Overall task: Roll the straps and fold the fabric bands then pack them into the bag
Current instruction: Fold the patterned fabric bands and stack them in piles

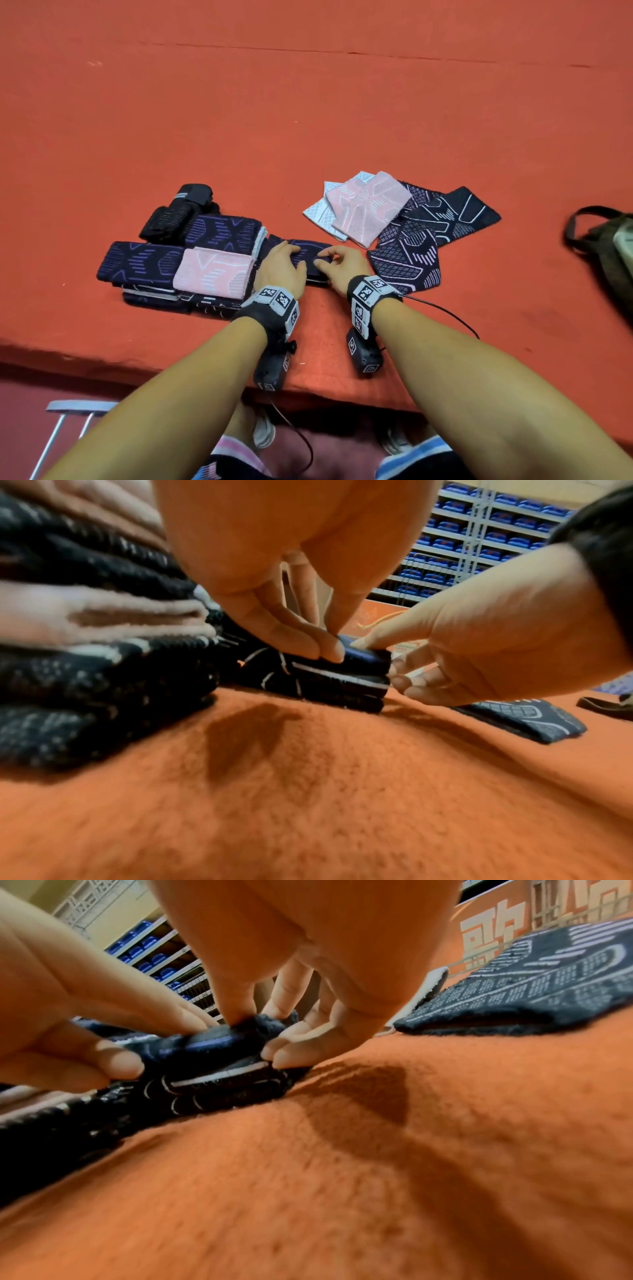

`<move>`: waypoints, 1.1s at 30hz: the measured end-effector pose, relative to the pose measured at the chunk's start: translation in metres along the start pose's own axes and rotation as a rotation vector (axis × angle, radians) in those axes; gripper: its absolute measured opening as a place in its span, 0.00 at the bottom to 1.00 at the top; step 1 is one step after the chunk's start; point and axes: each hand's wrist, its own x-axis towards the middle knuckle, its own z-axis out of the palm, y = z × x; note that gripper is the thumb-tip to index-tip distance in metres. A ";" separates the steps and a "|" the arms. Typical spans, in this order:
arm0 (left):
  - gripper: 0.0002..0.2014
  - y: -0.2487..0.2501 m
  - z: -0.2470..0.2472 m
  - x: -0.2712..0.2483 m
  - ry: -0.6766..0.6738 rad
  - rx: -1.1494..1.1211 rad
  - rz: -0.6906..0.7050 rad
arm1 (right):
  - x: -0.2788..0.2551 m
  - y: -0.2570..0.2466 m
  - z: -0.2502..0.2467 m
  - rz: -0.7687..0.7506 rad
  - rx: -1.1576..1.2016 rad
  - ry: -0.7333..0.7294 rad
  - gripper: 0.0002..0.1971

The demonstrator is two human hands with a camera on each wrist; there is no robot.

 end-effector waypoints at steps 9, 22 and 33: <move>0.15 0.044 0.002 -0.005 0.195 -0.062 -0.061 | -0.011 0.005 -0.049 -0.005 0.088 0.015 0.08; 0.14 0.124 0.085 -0.002 -0.171 -0.160 0.038 | -0.004 0.079 -0.145 0.230 -0.068 0.409 0.17; 0.24 0.111 0.104 -0.003 -0.256 -0.027 0.032 | -0.013 0.087 -0.145 0.251 -0.095 0.331 0.16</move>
